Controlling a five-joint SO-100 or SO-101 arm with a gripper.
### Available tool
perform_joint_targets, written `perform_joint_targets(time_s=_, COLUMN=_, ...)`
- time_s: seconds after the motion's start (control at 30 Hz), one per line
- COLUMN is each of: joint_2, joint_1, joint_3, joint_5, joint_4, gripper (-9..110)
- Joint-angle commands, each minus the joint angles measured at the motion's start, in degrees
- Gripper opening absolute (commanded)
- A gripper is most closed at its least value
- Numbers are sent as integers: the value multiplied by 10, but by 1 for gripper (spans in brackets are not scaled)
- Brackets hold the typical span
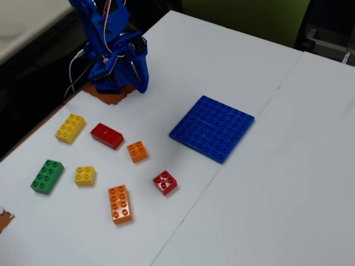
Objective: Pick up the 2x4 orange block and go up the 8x8 blue block.
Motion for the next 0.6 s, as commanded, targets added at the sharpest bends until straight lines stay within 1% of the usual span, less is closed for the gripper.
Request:
perform_joint_targets(time_s=0.0, joint_2=-75, joint_1=53, joint_3=-113, joint_5=-53, joint_4=14, gripper=0)
perform_joint_targets(time_s=0.33, joint_2=-331, joint_1=170, joint_3=-374, joint_5=-200, joint_4=44, gripper=0)
perform_joint_targets(time_s=0.57, joint_2=-492, joint_1=230, joint_3=-532, joint_5=-296, joint_4=55, gripper=0)
